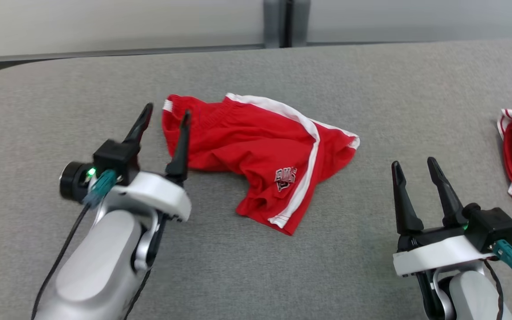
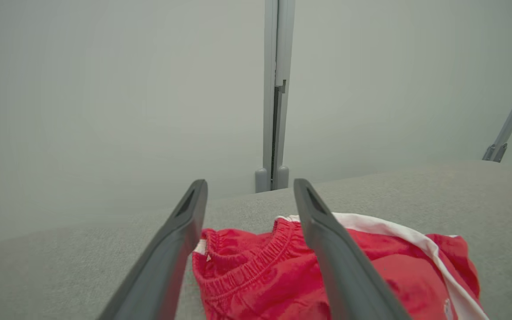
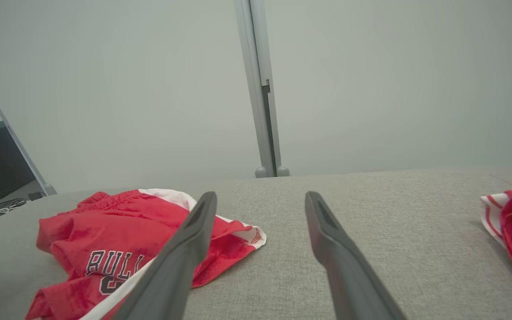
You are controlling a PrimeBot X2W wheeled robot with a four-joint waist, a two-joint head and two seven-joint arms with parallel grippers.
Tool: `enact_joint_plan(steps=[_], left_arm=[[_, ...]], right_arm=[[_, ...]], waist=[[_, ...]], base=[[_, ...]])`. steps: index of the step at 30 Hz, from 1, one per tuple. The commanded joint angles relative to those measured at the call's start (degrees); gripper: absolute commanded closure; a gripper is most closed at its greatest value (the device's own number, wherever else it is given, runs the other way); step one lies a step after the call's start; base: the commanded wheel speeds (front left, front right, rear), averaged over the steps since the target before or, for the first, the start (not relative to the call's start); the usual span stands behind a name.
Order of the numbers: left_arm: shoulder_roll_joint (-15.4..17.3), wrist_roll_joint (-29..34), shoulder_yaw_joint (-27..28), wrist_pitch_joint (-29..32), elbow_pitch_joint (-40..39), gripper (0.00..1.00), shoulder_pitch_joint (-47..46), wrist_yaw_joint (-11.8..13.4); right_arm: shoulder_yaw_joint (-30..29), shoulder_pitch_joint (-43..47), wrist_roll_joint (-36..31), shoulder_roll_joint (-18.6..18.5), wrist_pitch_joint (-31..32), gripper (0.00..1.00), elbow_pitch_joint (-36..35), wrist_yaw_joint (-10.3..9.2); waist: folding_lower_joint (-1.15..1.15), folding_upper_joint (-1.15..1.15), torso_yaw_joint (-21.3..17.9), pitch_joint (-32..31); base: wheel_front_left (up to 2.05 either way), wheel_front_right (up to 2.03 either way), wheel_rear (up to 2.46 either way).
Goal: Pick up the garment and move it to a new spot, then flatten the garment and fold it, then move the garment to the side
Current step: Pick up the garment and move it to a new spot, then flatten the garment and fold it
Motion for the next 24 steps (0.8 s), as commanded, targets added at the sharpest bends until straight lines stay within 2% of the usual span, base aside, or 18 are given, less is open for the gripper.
enact_joint_plan(steps=[1,5,10,12,20,24], left_arm=[[0.5,0.6,1.4,-0.2,-2.0,0.0,2.5,-0.8],[0.4,2.4,6.3,-0.2,-7.9,0.0,11.8,-3.0],[-2.2,6.5,11.6,-0.2,-11.8,0.0,20.8,-4.5],[-3.1,7.1,12.6,-0.2,-12.1,0.0,22.0,-4.8],[-6.7,12.2,17.3,-0.2,-11.4,0.0,24.0,-8.8],[-8.4,10.6,20.2,-0.2,-11.5,0.0,22.9,-10.9]], right_arm=[[0.2,0.8,0.1,-0.5,-0.3,0.0,0.4,-0.03],[1.0,2.0,0.4,-0.8,-0.3,0.0,1.2,-0.03],[2.0,3.2,0.4,-1.2,-0.3,0.0,2.4,-0.03],[2.3,3.5,0.0,-1.3,-0.3,0.0,2.7,-0.03],[4.8,4.7,0.1,-0.4,-0.3,0.0,3.2,-0.03],[7.9,3.4,0.5,0.3,1.9,0.0,4.6,-0.03]], waist=[[0.0,0.0,2.3,-2.4],[0.0,0.0,3.9,-4.4],[0.0,0.0,5.2,-6.3],[0.0,0.0,5.4,-6.5],[0.0,0.0,5.7,-6.8],[0.0,0.0,5.5,-5.6]], base=[[0.0,0.0,0.0],[0.0,0.0,0.0],[0.0,0.0,0.0],[0.0,0.0,0.0],[0.0,0.0,0.0],[0.0,0.0,0.0]])
